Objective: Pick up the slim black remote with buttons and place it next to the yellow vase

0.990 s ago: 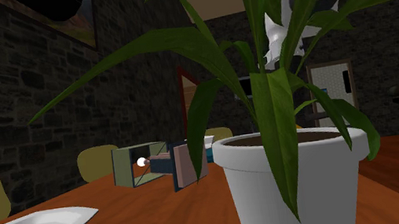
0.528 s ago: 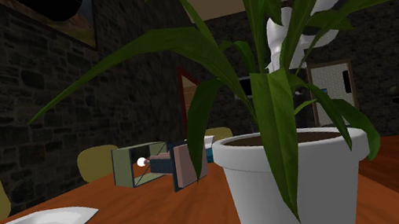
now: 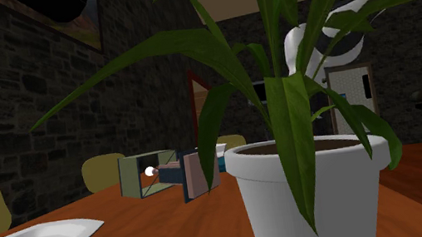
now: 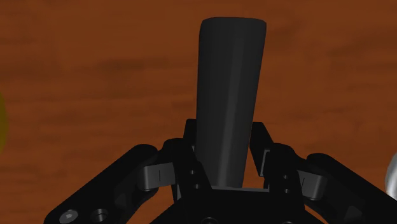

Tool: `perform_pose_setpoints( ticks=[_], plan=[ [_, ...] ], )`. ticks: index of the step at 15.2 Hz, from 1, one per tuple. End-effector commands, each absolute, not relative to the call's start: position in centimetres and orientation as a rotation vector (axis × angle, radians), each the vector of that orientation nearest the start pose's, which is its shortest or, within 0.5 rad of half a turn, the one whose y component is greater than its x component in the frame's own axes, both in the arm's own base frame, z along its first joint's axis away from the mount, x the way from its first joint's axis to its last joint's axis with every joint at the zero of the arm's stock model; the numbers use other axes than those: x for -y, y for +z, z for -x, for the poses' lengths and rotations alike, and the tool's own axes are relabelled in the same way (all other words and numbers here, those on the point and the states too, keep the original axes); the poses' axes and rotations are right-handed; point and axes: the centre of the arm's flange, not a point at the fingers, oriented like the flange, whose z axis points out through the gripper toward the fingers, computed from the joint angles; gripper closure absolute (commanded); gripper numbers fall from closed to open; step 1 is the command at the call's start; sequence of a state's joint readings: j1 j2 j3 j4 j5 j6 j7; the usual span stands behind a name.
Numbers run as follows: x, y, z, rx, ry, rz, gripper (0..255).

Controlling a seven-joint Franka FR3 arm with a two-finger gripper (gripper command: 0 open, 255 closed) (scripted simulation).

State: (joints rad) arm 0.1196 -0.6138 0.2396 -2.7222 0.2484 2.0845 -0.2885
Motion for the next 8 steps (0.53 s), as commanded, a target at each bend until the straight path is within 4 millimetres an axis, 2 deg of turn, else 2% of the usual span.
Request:
perform_pose_setpoints(
  ticks=[1, 8],
  plan=[
    [-12.8, 38.8, -32.1, 0.724, 0.044, 2.978, 255],
    [-12.8, 35.1, -32.1, 0.724, 0.044, 2.978, 255]
  ],
)
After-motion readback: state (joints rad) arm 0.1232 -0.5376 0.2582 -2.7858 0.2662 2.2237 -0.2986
